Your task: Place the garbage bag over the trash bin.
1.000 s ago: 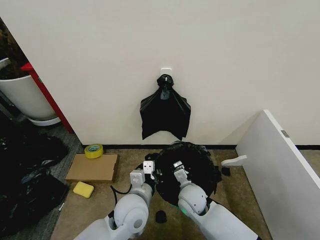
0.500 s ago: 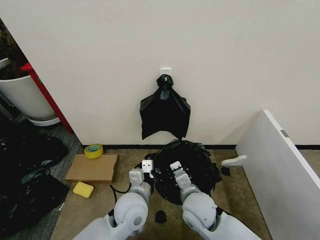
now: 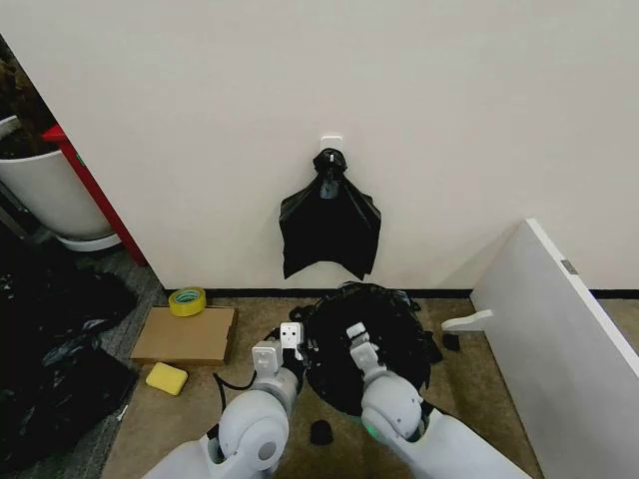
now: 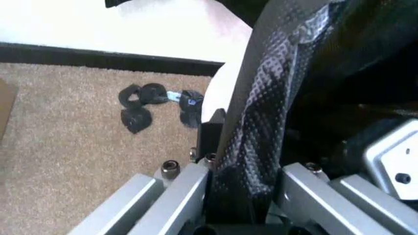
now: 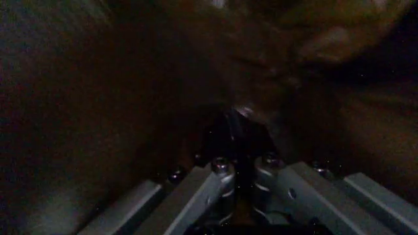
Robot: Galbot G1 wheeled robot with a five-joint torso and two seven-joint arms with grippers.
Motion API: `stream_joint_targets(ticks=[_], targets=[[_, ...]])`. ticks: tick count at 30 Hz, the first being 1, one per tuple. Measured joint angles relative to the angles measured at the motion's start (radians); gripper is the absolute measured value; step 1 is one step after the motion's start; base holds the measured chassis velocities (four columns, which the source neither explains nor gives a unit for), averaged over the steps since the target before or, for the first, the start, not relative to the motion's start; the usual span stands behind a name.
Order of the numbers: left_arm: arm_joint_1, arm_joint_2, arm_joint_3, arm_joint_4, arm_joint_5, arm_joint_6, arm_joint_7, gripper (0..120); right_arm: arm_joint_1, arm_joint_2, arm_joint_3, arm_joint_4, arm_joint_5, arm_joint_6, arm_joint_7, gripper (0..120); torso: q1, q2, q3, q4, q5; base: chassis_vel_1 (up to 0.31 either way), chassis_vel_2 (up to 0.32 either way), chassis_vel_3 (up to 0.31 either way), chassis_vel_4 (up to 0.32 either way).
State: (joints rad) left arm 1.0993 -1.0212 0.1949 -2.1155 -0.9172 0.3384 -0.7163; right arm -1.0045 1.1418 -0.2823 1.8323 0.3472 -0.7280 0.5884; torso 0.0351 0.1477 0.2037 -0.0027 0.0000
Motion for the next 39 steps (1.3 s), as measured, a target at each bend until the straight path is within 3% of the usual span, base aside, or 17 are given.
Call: stream_joint_targets(ticks=[11,18,26,32,39], targets=[[0.015,0.013,0.002,-0.022,0.005,0.002,0.004,0,0.052,0.0,0.006,-0.085,-0.026,0.004,0.022,0,0.0,0.0,0.0,0.0,-0.0002,0.0,0.0,0.0,0.0],[0.048,0.025,0.002,-0.029,0.025,0.003,0.012,0,0.059,0.045,-0.018,-0.087,-0.039,0.01,0.021,0,0.0,0.0,0.0,0.0004,-0.0001,0.0,0.0,0.0,0.0],[0.063,0.03,-0.012,-0.034,0.03,0.003,0.015,0,0.058,0.011,-0.012,-0.092,-0.039,0.01,0.029,0,0.0,0.0,0.0,0.0001,-0.0001,0.0,0.0,0.0,0.0],[0.049,0.011,-0.02,-0.01,0.014,0.005,0.009,0,0.018,-0.005,-0.004,0.048,0.013,0.031,-0.052,0,0.0,0.0,0.0,0.0004,0.0,0.0,0.0,0.0,0.0],[0.015,-0.008,-0.07,0.016,-0.08,0.031,-0.021,0,-0.032,-0.097,0.029,0.225,0.075,0.106,-0.137,22,0.0,0.0,0.0,0.0002,0.0,0.0,0.0,0.0,0.0]])
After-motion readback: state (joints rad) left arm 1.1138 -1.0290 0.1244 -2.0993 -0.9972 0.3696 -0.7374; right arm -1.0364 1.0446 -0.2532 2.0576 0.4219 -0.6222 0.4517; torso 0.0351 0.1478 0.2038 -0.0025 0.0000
